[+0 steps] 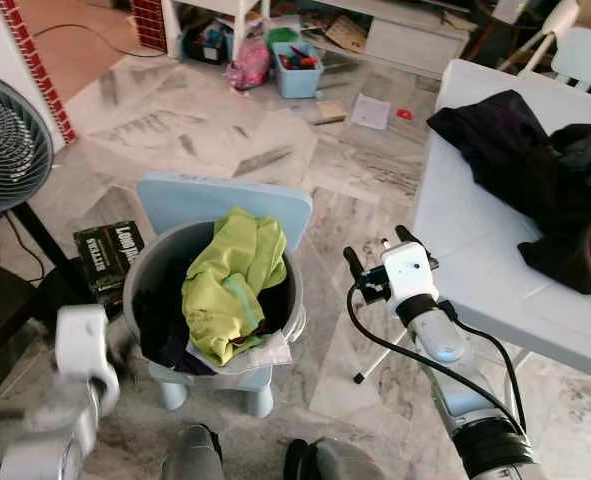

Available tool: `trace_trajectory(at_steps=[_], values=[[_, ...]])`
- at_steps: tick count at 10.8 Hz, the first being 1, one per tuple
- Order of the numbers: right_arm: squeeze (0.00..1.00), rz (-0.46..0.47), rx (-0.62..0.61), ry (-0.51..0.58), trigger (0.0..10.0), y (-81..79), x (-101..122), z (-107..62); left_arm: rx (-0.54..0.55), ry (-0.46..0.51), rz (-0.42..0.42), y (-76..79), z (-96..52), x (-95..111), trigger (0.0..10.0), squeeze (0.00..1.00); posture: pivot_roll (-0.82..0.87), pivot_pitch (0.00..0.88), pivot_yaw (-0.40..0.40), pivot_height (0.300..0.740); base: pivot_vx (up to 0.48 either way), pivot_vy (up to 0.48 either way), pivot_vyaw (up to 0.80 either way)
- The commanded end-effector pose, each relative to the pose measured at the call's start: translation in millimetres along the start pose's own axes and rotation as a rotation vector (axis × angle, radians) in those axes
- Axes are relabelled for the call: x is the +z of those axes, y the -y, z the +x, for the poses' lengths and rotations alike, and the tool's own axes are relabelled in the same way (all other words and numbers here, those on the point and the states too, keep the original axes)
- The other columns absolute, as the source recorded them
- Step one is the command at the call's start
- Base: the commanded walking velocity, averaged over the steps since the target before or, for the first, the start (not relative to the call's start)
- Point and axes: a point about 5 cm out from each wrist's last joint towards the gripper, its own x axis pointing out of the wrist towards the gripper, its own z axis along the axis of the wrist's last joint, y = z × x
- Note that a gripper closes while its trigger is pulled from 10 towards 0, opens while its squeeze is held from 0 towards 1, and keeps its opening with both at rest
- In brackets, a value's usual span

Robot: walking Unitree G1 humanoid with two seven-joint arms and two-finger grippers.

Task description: Hang hanger

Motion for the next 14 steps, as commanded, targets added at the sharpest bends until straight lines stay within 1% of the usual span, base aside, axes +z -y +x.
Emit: trace_trajectory(at_steps=[1,2,3,4,5,6,7,8,9,10,11,12,13,14], values=[[0.0,-0.009,-0.002,-0.015,10.0,3.3,-4,-2.5,0.011,0.081,0.04,2.0,1.7,18,10.0,0.0,0.07,0.109,-0.121,0.74,0.0,0.0,0.0],[0.0,-0.009,0.0,-0.015,10.0,2.8,-5,-2.3,-0.005,0.085,0.015,3.6,8.8,27,10.0,0.0,0.07,0.109,-0.122,0.74,0.0,0.0,0.0],[0.0,-0.01,0.001,-0.015,10.0,2.4,-4,-2.0,-0.033,0.081,0.007,3.8,17.8,33,10.0,0.0,0.06,0.111,-0.123,0.74,0.0,0.0,0.0],[0.0,-0.013,0.0,-0.012,10.0,3.3,-4,-2.6,-0.08,0.057,0.032,4.3,32.9,40,10.0,0.0,0.04,0.114,-0.125,0.74,0.0,0.0,0.0],[0.0,-0.015,-0.001,-0.012,10.0,3.8,-4,-3.7,-0.15,0.037,0.063,11.3,39.5,43,10.0,0.0,0.04,0.117,-0.125,0.74,0.0,0.0,0.0],[0.0,-0.019,-0.007,-0.018,10.0,5.2,-5,-8.2,-0.232,0.07,0.112,29.4,47.6,55,10.0,0.0,0.02,0.125,-0.123,0.74,0.0,0.0,0.0],[0.0,-0.022,-0.011,-0.024,10.0,6.6,-6,-12.3,-0.29,0.108,0.138,46.4,52.3,67,10.0,0.0,0.01,0.127,-0.123,0.74,0.0,0.0,0.0],[0.0,-0.027,-0.014,-0.025,10.0,7.6,-7,-16.3,-0.357,0.161,0.144,71.9,56.1,81,10.0,1.0,0.0,0.133,-0.121,0.74,0.0,0.0,0.0],[0.0,-0.03,-0.018,-0.028,10.0,10.1,-6,-20.7,-0.432,0.163,0.167,90.9,59.5,82,10.0,1.0,-0.01,0.142,-0.121,0.74,0.0,0.0,0.0],[0.0,-0.035,-0.02,-0.031,10.0,11.9,-7,-23.9,-0.472,0.155,0.195,98.9,60.7,81,10.0,1.0,-0.03,0.152,-0.12,0.74,0.0,0.0,0.0],[0.0,-0.052,-0.035,-0.043,10.0,18.9,-7,-36.2,-0.561,0.109,0.256,110.3,63.4,71,10.0,1.0,-0.06,0.171,-0.114,0.74,0.0,0.0,0.0],[0.0,-0.062,-0.046,-0.047,10.0,24.6,-6,-45.0,-0.606,0.075,0.302,113.3,63.0,63,10.0,1.0,-0.08,0.185,-0.112,0.74,0.0,0.0,0.0],[0.0,-0.083,-0.054,-0.065,10.0,34.4,-5,-62.4,-0.648,0.032,0.338,115.2,63.7,52,10.0,0.0,-0.1,0.196,-0.113,0.74,0.0,0.0,0.0],[0.0,-0.107,-0.048,-0.106,10.0,43.1,-5,-86.3,-0.663,-0.001,0.343,116.9,64.7,44,10.0,0.0,-0.15,0.229,-0.126,0.74,0.0,0.0,0.0]])
